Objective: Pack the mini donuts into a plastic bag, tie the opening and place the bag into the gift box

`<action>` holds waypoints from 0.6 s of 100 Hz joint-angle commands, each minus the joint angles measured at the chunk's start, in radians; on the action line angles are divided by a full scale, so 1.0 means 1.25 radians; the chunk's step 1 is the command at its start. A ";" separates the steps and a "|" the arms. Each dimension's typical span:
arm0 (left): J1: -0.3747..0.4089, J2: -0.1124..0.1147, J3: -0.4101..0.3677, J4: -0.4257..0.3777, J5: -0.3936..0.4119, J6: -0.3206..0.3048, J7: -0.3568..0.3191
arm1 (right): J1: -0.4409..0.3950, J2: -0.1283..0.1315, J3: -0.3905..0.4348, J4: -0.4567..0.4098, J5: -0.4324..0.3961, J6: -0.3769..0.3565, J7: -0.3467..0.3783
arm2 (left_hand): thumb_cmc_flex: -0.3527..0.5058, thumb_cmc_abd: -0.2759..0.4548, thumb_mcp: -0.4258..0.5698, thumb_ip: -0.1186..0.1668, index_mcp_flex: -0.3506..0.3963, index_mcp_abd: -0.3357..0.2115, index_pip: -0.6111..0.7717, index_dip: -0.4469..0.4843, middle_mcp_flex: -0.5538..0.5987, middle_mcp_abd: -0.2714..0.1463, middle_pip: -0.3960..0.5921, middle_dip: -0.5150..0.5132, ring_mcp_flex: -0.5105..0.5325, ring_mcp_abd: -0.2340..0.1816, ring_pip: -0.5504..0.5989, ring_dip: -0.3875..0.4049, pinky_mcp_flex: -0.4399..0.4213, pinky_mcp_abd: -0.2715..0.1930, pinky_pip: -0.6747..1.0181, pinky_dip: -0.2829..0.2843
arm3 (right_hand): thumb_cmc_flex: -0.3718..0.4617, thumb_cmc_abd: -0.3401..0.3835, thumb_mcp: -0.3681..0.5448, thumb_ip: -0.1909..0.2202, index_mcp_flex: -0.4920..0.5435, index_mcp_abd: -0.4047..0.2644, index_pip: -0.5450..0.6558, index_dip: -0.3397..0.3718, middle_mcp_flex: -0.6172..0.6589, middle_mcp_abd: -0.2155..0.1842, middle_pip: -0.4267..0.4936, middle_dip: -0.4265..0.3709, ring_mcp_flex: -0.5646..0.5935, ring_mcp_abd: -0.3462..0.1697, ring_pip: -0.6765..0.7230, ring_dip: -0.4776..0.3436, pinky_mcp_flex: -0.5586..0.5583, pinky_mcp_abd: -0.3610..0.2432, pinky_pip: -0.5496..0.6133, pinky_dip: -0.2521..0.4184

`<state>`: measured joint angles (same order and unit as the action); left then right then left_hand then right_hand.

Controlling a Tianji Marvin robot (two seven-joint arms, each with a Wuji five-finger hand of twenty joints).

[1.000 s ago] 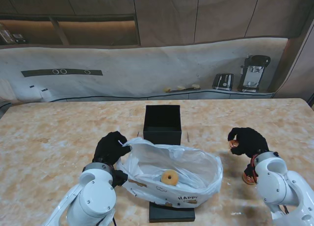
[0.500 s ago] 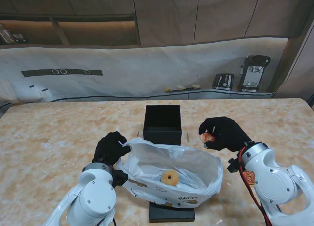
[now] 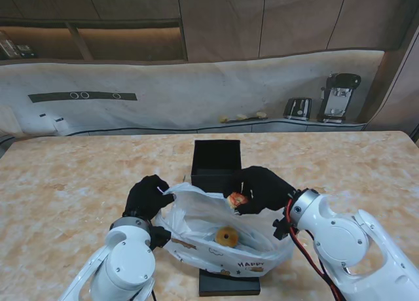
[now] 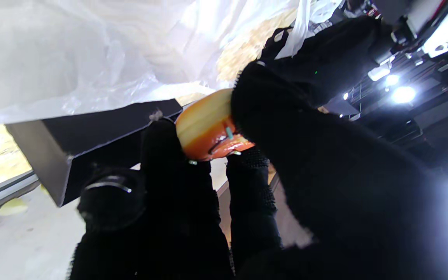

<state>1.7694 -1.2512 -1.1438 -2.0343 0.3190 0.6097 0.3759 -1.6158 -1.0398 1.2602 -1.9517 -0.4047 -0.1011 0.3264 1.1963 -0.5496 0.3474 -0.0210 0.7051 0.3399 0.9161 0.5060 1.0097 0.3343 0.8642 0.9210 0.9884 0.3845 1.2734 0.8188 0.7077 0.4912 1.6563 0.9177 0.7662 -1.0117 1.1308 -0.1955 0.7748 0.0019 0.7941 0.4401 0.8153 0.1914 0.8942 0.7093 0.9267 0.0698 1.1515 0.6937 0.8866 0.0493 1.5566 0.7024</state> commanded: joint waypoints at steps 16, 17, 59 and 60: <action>0.010 -0.005 -0.003 -0.011 -0.006 -0.003 -0.007 | 0.026 0.000 -0.050 0.031 -0.010 -0.004 0.037 | 0.023 -0.004 -0.002 0.015 -0.008 0.000 0.024 -0.004 -0.008 0.000 0.001 -0.002 0.017 0.005 0.000 0.002 0.014 -0.015 0.020 -0.008 | 0.025 0.048 0.010 0.030 -0.004 -0.014 0.010 0.017 -0.023 -0.032 -0.028 0.032 -0.040 0.077 -0.044 0.019 -0.050 -0.066 -0.020 0.028; 0.010 -0.005 -0.003 -0.011 -0.006 -0.003 -0.007 | 0.027 0.001 -0.051 0.032 -0.012 -0.004 0.037 | 0.023 -0.003 -0.002 0.015 -0.008 0.000 0.024 -0.004 -0.009 0.000 0.001 -0.002 0.017 0.005 0.000 0.002 0.014 -0.015 0.020 -0.008 | 0.023 0.049 0.009 0.032 -0.004 -0.015 0.010 0.018 -0.027 -0.033 -0.031 0.030 -0.044 0.077 -0.050 0.018 -0.056 -0.062 -0.025 0.027; 0.013 -0.005 -0.007 -0.012 -0.007 -0.002 -0.007 | 0.044 0.010 -0.064 0.052 -0.070 -0.054 0.059 | 0.023 -0.001 -0.003 0.015 -0.012 -0.002 0.023 -0.003 -0.013 0.000 0.001 0.000 0.008 0.012 0.004 0.007 0.006 -0.014 0.023 -0.010 | -0.033 0.109 -0.090 0.106 -0.031 -0.029 -0.095 0.065 -0.190 -0.050 -0.124 -0.053 -0.260 0.044 -0.270 -0.033 -0.347 0.021 -0.166 0.058; 0.013 -0.005 -0.007 -0.012 -0.007 -0.002 -0.007 | 0.044 0.011 -0.063 0.052 -0.069 -0.055 0.061 | 0.023 -0.001 -0.003 0.015 -0.012 -0.003 0.023 -0.002 -0.013 0.000 0.002 0.000 0.008 0.013 0.004 0.007 0.006 -0.014 0.023 -0.010 | -0.038 0.110 -0.096 0.106 -0.034 -0.030 -0.101 0.064 -0.199 -0.050 -0.132 -0.058 -0.271 0.044 -0.282 -0.039 -0.360 0.026 -0.174 0.057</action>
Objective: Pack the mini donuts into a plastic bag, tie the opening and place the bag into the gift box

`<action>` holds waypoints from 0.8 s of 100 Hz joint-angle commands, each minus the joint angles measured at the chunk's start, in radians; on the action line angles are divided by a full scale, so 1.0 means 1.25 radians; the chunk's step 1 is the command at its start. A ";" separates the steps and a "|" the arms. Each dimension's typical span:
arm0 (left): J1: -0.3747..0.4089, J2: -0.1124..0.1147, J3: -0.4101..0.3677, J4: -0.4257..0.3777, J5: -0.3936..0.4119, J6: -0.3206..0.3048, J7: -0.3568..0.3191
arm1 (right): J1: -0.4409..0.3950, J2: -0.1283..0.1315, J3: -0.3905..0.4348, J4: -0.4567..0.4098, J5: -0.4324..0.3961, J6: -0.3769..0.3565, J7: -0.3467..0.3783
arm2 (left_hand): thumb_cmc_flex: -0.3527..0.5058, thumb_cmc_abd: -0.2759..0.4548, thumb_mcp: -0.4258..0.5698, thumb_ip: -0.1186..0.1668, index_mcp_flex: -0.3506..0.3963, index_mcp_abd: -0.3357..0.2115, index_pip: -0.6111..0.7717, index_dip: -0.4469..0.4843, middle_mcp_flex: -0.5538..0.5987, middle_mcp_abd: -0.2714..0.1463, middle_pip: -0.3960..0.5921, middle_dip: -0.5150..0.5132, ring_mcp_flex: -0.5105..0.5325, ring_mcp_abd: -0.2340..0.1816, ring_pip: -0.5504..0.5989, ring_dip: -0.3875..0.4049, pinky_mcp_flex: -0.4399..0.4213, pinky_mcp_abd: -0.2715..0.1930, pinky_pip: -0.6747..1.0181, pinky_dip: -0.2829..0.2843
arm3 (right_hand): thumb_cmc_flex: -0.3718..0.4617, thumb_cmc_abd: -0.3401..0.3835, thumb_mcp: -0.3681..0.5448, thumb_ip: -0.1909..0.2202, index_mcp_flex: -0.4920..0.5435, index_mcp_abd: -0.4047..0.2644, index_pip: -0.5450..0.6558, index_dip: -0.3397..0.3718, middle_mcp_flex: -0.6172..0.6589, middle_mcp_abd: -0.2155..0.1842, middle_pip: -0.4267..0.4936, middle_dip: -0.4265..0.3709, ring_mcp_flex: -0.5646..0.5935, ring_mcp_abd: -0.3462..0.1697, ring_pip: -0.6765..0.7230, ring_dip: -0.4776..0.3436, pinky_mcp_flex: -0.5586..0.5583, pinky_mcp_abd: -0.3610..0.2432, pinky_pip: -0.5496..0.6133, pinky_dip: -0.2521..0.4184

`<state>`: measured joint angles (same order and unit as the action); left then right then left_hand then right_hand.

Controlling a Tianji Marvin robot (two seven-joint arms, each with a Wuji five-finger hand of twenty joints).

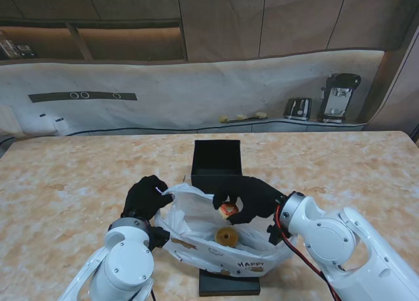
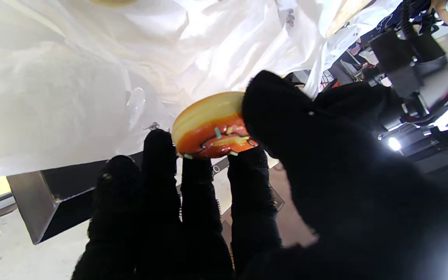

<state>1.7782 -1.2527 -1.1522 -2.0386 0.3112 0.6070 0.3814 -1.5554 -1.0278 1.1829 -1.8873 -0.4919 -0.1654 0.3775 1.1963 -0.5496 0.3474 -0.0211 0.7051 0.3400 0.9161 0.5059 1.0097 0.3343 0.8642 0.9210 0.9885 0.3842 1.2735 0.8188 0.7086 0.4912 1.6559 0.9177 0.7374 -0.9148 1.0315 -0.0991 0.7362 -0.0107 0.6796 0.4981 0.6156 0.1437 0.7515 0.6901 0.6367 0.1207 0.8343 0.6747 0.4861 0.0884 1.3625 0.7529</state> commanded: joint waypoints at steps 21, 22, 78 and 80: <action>0.007 -0.003 -0.003 -0.010 0.000 -0.002 -0.014 | 0.005 0.014 0.012 0.007 -0.010 -0.066 0.062 | 0.022 0.000 -0.004 0.015 -0.013 -0.005 0.024 -0.002 -0.013 -0.002 0.002 0.001 0.009 0.012 0.005 0.008 0.005 -0.014 0.023 -0.010 | -0.115 0.058 -0.082 0.030 -0.038 -0.057 -0.112 -0.009 -0.139 -0.020 -0.169 -0.159 -0.225 -0.026 -0.197 -0.123 -0.273 0.029 -0.165 0.014; 0.007 -0.002 -0.003 -0.010 -0.001 -0.003 -0.014 | 0.005 0.014 0.012 0.007 -0.011 -0.069 0.064 | 0.023 0.000 -0.004 0.015 -0.013 -0.005 0.024 -0.002 -0.013 -0.001 0.002 0.001 0.009 0.012 0.005 0.008 0.005 -0.014 0.023 -0.010 | -0.117 0.061 -0.086 0.030 -0.039 -0.058 -0.117 -0.012 -0.142 -0.019 -0.174 -0.164 -0.230 -0.026 -0.205 -0.129 -0.280 0.030 -0.174 0.012; 0.001 -0.001 -0.002 -0.006 0.000 -0.007 -0.020 | -0.088 -0.015 0.126 -0.042 -0.107 -0.072 -0.089 | 0.024 -0.001 -0.004 0.015 -0.012 -0.003 0.024 -0.002 -0.013 -0.001 0.001 0.002 0.009 0.012 0.004 0.010 0.005 -0.014 0.024 -0.011 | -0.136 0.105 -0.102 0.039 -0.107 -0.016 -0.144 -0.053 -0.098 -0.010 -0.126 -0.174 -0.157 -0.014 -0.180 -0.132 -0.215 0.063 -0.204 0.000; 0.001 -0.001 -0.002 -0.006 0.000 -0.007 -0.020 | -0.096 -0.015 0.137 -0.047 -0.114 -0.071 -0.091 | 0.023 0.000 -0.005 0.015 -0.012 -0.003 0.024 -0.002 -0.013 -0.001 0.001 0.002 0.008 0.013 0.004 0.010 0.005 -0.014 0.024 -0.011 | -0.134 0.102 -0.099 0.039 -0.107 -0.013 -0.140 -0.053 -0.096 -0.009 -0.121 -0.169 -0.156 -0.013 -0.173 -0.128 -0.212 0.061 -0.197 0.000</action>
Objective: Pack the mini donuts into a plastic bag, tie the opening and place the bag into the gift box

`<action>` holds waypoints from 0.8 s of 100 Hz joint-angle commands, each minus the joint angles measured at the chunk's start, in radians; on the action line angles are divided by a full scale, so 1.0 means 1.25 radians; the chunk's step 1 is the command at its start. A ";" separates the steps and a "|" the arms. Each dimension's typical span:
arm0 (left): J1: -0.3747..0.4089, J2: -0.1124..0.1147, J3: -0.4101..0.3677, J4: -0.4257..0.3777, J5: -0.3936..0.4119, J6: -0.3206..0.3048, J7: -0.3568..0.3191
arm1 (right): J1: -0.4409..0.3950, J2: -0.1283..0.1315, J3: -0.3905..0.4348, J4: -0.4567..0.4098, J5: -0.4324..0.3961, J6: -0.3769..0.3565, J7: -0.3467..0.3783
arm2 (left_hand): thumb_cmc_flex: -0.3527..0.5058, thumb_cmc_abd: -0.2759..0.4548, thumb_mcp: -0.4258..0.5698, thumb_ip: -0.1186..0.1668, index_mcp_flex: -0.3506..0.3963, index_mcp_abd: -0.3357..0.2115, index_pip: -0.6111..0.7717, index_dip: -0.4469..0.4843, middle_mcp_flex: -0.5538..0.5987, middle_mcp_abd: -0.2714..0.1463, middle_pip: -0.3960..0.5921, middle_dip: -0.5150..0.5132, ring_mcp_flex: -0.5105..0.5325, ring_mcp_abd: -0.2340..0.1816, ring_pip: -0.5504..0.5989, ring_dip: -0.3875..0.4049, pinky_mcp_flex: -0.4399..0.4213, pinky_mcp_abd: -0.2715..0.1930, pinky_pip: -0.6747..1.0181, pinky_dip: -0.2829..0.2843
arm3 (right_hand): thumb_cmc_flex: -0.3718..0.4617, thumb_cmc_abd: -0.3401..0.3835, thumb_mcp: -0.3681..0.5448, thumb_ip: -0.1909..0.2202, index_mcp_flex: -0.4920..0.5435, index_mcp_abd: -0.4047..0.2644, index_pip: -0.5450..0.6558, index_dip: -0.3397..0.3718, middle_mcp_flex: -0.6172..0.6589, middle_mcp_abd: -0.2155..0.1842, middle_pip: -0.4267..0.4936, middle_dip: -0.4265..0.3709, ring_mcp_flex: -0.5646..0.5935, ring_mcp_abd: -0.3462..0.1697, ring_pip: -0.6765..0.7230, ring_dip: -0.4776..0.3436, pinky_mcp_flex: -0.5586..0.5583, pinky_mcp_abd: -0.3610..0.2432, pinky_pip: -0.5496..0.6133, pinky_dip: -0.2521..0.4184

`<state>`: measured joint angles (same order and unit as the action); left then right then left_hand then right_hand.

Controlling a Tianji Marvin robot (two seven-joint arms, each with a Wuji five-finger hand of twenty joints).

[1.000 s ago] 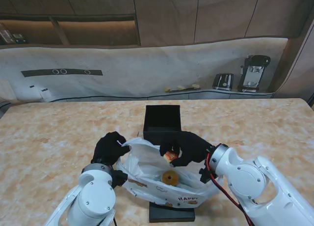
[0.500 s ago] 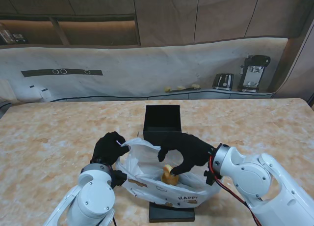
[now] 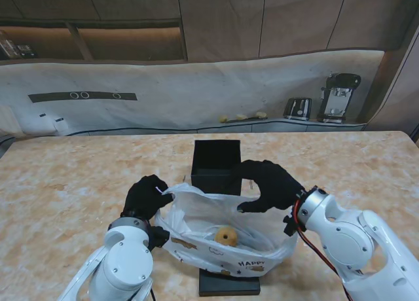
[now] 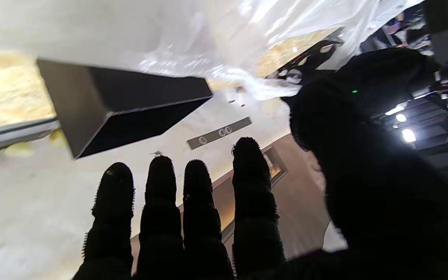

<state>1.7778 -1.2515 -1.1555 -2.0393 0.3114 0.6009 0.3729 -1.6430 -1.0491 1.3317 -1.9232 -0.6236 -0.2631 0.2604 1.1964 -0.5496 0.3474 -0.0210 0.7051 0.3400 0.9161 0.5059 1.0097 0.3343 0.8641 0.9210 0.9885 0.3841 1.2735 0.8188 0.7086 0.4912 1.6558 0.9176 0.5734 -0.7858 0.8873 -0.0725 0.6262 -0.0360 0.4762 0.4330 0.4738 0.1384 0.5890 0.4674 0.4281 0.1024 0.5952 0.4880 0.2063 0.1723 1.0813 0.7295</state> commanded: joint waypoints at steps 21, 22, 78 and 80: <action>0.000 0.000 0.001 -0.004 0.004 -0.006 -0.017 | -0.124 -0.002 0.136 -0.060 -0.061 0.014 -0.014 | 0.024 -0.001 -0.004 0.015 -0.011 -0.004 0.023 -0.002 -0.012 -0.001 0.001 0.001 0.009 0.012 0.004 0.010 0.004 -0.012 0.024 -0.011 | 0.014 -0.015 0.033 0.017 0.010 0.019 0.045 0.007 0.040 0.000 0.024 0.025 0.030 0.010 0.041 0.034 0.036 -0.004 0.053 0.017; 0.000 0.000 0.001 -0.004 0.004 -0.006 -0.017 | -0.128 -0.002 0.140 -0.062 -0.062 0.014 -0.015 | 0.023 -0.001 -0.005 0.015 -0.011 -0.004 0.023 -0.002 -0.012 -0.001 0.001 0.001 0.008 0.012 0.004 0.010 0.004 -0.012 0.024 -0.011 | 0.014 -0.016 0.033 0.017 0.010 0.020 0.045 0.007 0.040 0.000 0.024 0.025 0.030 0.011 0.041 0.035 0.036 -0.004 0.053 0.016; 0.004 0.001 0.008 -0.005 0.001 -0.016 -0.017 | -0.306 -0.018 0.281 -0.066 -0.226 0.061 -0.111 | 0.024 0.001 -0.005 0.015 -0.013 -0.005 0.022 -0.001 -0.015 -0.001 0.000 0.003 0.004 0.014 0.004 0.012 -0.001 -0.011 0.021 -0.009 | 0.023 -0.021 0.041 0.016 0.015 0.026 0.035 0.011 0.030 0.006 0.008 0.031 0.018 0.013 0.032 0.036 0.010 -0.005 0.054 0.009; 0.005 0.001 0.007 -0.005 0.001 -0.017 -0.017 | -0.310 -0.019 0.283 -0.064 -0.235 0.065 -0.119 | 0.024 0.001 -0.005 0.015 -0.013 -0.005 0.022 -0.001 -0.015 -0.001 0.000 0.003 0.004 0.015 0.003 0.012 -0.001 -0.011 0.021 -0.009 | 0.025 -0.021 0.042 0.016 0.015 0.027 0.035 0.011 0.030 0.007 0.008 0.031 0.017 0.014 0.032 0.037 0.008 -0.005 0.053 0.008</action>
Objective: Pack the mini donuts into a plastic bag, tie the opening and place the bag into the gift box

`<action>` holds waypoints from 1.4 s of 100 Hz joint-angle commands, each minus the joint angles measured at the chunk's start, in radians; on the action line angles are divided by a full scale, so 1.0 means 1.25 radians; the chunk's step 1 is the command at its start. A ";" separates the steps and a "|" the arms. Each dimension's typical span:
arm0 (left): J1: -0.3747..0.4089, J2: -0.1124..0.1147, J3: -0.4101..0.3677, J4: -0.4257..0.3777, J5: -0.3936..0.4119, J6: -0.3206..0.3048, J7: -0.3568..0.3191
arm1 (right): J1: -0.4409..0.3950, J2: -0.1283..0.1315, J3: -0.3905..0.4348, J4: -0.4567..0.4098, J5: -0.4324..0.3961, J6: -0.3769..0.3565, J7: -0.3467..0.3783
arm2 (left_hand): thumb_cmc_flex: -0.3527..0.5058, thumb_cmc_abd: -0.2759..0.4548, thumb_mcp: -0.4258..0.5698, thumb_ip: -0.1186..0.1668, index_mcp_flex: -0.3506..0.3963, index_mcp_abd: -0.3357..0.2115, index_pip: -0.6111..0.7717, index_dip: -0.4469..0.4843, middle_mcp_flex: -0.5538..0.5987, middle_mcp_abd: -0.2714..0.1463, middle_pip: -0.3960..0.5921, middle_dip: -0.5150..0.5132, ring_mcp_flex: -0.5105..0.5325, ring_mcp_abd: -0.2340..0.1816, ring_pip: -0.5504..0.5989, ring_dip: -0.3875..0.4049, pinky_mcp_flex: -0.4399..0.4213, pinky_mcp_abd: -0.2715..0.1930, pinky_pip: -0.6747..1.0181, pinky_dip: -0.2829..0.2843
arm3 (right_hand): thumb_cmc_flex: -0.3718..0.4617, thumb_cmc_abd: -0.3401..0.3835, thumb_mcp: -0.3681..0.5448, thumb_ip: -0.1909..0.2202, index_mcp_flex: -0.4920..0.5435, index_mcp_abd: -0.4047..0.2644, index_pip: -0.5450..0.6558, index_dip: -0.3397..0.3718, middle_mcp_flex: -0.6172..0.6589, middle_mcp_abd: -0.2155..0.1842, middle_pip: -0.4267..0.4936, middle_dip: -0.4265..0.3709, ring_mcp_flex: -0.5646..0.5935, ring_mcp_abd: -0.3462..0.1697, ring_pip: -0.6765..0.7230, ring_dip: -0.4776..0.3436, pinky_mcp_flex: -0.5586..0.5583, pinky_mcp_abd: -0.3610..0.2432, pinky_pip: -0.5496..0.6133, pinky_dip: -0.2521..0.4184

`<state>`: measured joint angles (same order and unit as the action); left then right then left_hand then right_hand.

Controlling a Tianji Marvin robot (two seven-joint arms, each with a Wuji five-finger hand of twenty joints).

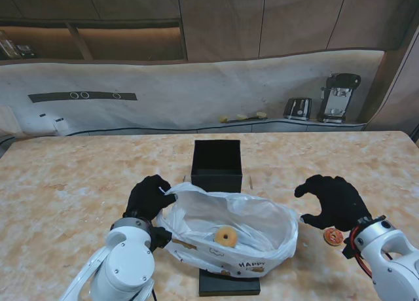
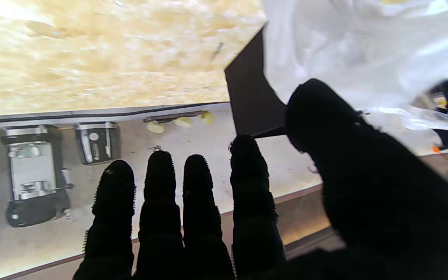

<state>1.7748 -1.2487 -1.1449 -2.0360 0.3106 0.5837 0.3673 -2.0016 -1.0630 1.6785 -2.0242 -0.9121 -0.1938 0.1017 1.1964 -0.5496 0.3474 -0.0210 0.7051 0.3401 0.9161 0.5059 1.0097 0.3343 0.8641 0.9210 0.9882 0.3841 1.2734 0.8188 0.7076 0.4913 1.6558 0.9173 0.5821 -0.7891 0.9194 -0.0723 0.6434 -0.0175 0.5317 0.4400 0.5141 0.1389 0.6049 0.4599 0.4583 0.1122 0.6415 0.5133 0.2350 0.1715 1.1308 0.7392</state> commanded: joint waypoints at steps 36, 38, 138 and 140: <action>0.020 0.000 -0.003 -0.016 0.004 -0.010 -0.009 | -0.043 -0.013 0.013 0.082 -0.088 0.098 -0.058 | 0.024 0.002 -0.006 0.015 -0.014 -0.007 0.022 0.000 -0.016 -0.003 -0.001 0.004 0.002 0.015 0.002 0.012 -0.003 -0.010 0.019 -0.007 | 0.015 -0.016 0.012 0.016 -0.016 0.022 -0.019 0.009 -0.021 0.008 -0.006 0.038 -0.027 0.005 -0.009 0.017 -0.043 -0.010 0.010 0.000; 0.020 0.000 -0.003 -0.017 0.004 -0.010 -0.009 | -0.042 -0.013 0.012 0.088 -0.091 0.102 -0.061 | 0.024 0.002 -0.006 0.015 -0.014 -0.007 0.022 0.000 -0.016 -0.003 -0.001 0.004 0.002 0.015 0.002 0.012 -0.004 -0.010 0.019 -0.007 | 0.014 -0.015 0.012 0.016 -0.017 0.021 -0.019 0.009 -0.022 0.008 -0.006 0.038 -0.028 0.005 -0.010 0.016 -0.043 -0.009 0.010 0.000; 0.025 0.005 0.004 -0.028 0.018 -0.012 -0.021 | 0.043 -0.009 -0.077 0.284 -0.073 0.225 -0.100 | 0.025 0.007 -0.009 0.014 -0.017 -0.008 0.022 0.000 -0.018 -0.005 0.000 0.006 -0.001 0.013 0.002 0.014 -0.007 -0.012 0.015 -0.001 | -0.005 -0.017 -0.084 0.005 -0.198 0.017 -0.090 -0.075 -0.151 0.007 -0.040 -0.037 -0.122 -0.015 -0.078 -0.032 -0.131 0.002 -0.057 -0.011; 0.025 0.005 0.004 -0.028 0.018 -0.012 -0.021 | 0.044 -0.009 -0.079 0.286 -0.072 0.225 -0.099 | 0.025 0.007 -0.009 0.014 -0.017 -0.008 0.022 0.000 -0.017 -0.004 0.000 0.005 -0.001 0.013 0.002 0.014 -0.007 -0.012 0.015 -0.001 | -0.005 -0.016 -0.085 0.005 -0.199 0.017 -0.088 -0.076 -0.153 0.006 -0.039 -0.037 -0.123 -0.016 -0.078 -0.032 -0.133 0.001 -0.058 -0.010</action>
<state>1.8007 -1.2408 -1.1422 -2.0592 0.3305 0.5671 0.3565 -1.9441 -1.0690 1.5872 -1.6795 -0.9968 0.0886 -0.0348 1.1964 -0.5496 0.3474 -0.0210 0.7051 0.3401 0.9161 0.5059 1.0097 0.3343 0.8641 0.9212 0.9866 0.3841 1.2734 0.8188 0.6990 0.4912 1.6558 0.9172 0.5821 -0.7891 0.8294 -0.0723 0.4190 0.0019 0.4193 0.3573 0.3635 0.1397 0.5671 0.4498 0.3277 0.1101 0.5552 0.4879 0.0914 0.1703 1.0648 0.7285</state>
